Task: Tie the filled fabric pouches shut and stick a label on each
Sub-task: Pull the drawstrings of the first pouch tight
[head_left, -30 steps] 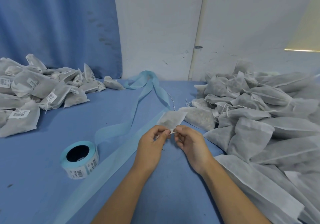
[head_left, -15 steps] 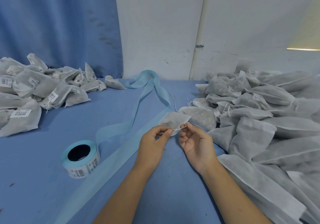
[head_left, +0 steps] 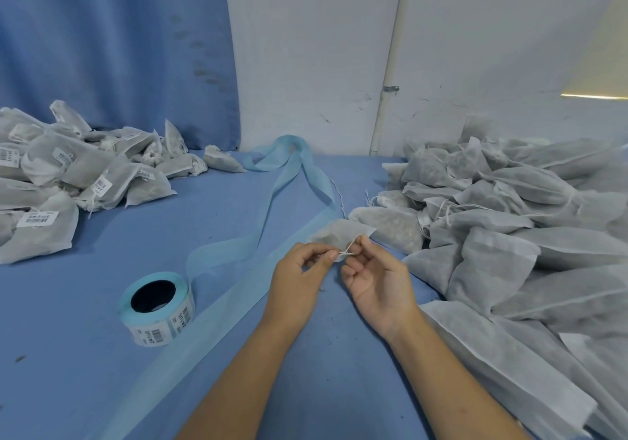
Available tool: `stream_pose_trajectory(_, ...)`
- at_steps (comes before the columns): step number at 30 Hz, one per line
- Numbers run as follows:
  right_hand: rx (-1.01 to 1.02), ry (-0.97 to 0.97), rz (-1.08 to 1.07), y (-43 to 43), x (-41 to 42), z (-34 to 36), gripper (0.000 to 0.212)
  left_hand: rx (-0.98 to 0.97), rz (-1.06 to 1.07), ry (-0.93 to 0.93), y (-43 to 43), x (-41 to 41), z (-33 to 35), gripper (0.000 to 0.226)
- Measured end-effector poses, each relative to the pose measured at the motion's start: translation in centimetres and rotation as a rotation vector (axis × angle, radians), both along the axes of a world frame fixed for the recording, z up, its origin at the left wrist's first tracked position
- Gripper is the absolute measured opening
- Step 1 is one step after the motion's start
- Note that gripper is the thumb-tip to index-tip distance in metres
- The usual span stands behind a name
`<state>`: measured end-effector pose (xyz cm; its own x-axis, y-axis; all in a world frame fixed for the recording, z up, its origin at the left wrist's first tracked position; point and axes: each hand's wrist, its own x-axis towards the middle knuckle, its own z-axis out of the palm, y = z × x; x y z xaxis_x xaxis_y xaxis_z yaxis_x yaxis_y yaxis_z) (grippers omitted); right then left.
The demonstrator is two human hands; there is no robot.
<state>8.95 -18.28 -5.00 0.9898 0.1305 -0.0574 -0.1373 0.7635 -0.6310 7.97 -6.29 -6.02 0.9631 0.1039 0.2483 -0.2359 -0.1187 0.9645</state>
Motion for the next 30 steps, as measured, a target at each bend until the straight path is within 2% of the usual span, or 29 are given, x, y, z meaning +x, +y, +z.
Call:
stream_pose_trajectory(5, 0.141, -0.003, -0.01, 0.0, 0.0, -0.1, 0.016, 0.009, 0.003, -0.003, -0.1, 0.0, 0.1, 0.011)
stream_pose_trajectory(8, 0.157, -0.011, -0.004, -0.1, 0.0, -0.2, 0.008, 0.023, 0.011, 0.0, -0.1, -0.1, 0.1, 0.012)
stream_pose_trajectory(10, 0.144, -0.013, 0.001, -0.1, 0.0, -0.2, 0.009, 0.068, 0.019, -0.01, -0.1, -0.1, 0.0, 0.013)
stream_pose_trajectory(12, 0.138, -0.019, 0.003, -0.1, 0.0, -0.2, 0.015, 0.269, 0.067, -0.081, -0.3, -0.1, -0.3, 0.01)
stream_pose_trajectory(14, 0.156, -0.014, -0.001, -0.4, 0.0, 0.0, 0.015, 0.565, 0.165, -0.232, -0.3, -0.1, -0.6, 0.01)
stream_pose_trajectory(16, 0.183, -0.007, 0.003, -0.7, 0.0, 0.0, 0.014, 0.767, 0.175, -0.408, -0.1, 0.1, -0.8, 0.028)
stream_pose_trajectory(17, 0.187, -0.008, 0.018, -0.8, 0.0, 0.0, 0.012, 0.805, 0.169, -0.483, 0.1, 0.2, -0.7, 0.036)
stream_pose_trajectory(19, 0.189, -0.033, 0.078, -0.8, -0.2, 0.2, 0.01, 0.806, 0.204, -0.559, 0.5, 0.3, -0.5, 0.04)
stream_pose_trajectory(23, 0.128, -0.056, 0.189, -0.4, -0.6, 0.3, 0.037, 0.662, 0.245, -0.483, 0.6, 0.2, -0.6, 0.038)
stream_pose_trajectory(26, 0.137, -0.053, 0.184, -0.5, -0.7, 0.4, 0.04, 0.466, 0.231, -0.368, 1.0, 0.3, -0.6, 0.035)
stream_pose_trajectory(30, 0.148, -0.034, 0.101, -1.1, -0.5, 0.4, 0.034, 0.352, 0.34, -0.358, 1.7, 0.3, -0.2, 0.015)
